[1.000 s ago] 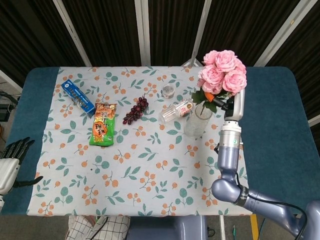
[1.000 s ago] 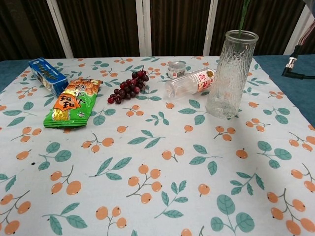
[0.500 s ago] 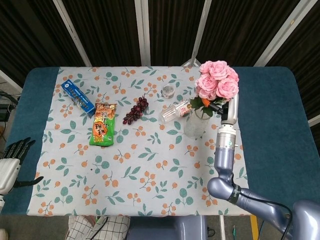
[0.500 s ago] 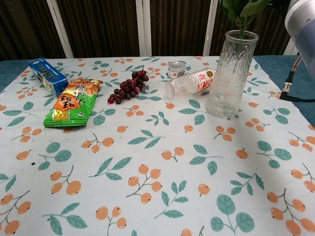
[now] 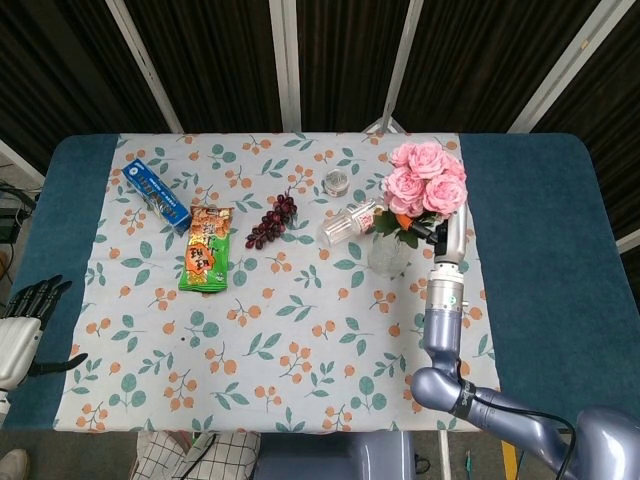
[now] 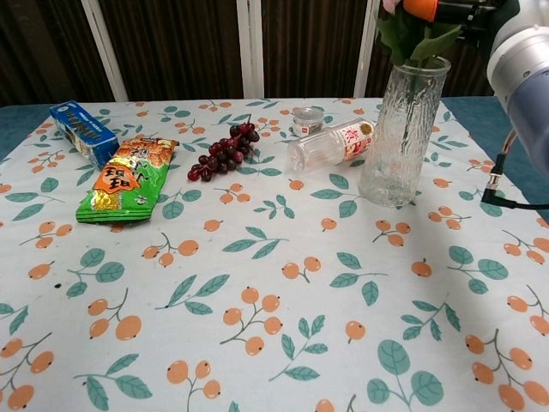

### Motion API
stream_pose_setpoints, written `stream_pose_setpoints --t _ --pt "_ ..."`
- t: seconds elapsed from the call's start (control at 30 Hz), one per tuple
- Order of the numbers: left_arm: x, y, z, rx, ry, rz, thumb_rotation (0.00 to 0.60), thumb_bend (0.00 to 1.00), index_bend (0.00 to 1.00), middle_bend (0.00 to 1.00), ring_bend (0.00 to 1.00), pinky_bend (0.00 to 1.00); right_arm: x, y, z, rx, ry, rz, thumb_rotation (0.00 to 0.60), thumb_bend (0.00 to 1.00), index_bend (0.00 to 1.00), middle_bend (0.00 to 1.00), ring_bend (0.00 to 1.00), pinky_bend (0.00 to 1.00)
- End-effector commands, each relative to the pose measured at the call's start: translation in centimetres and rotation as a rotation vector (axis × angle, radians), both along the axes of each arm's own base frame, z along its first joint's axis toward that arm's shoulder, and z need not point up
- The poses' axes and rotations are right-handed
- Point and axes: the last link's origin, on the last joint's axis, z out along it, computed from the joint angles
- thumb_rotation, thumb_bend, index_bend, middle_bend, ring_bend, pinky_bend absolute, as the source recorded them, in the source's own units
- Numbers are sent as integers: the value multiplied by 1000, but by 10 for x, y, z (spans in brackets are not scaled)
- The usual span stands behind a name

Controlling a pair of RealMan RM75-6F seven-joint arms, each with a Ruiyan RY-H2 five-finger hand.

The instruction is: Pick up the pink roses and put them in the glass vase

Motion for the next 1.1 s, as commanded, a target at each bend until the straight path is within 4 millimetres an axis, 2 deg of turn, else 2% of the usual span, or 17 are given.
stream_pose_setpoints --t 0.03,0.17,0.37,0.53,0.8,1.1 --pt "0 0 0 0 -1 0 600 0 0 0 0 0 -3 0 0 -2 7 -8 600 289 312 444 375 315" --pt "0 0 0 -1 -2 -4 600 0 0 0 0 0 -8 4 0 -6 17 -9 600 288 269 417 348 305" --pt "0 0 0 1 -3 -4 600 0 0 0 0 0 -9 8 0 -14 32 1 600 288 5 268 202 181" --pt "1 -1 0 4 -2 -7 600 0 0 0 0 0 -11 14 -1 -8 45 9 600 288 0 203 145 116" --pt "1 -1 0 5 -2 -8 600 0 0 0 0 0 -16 23 -2 28 87 25 600 287 0 12 3 16" --pt "1 -1 0 5 -2 -9 600 0 0 0 0 0 -28 43 -3 75 141 37 600 287 0 0 0 0"
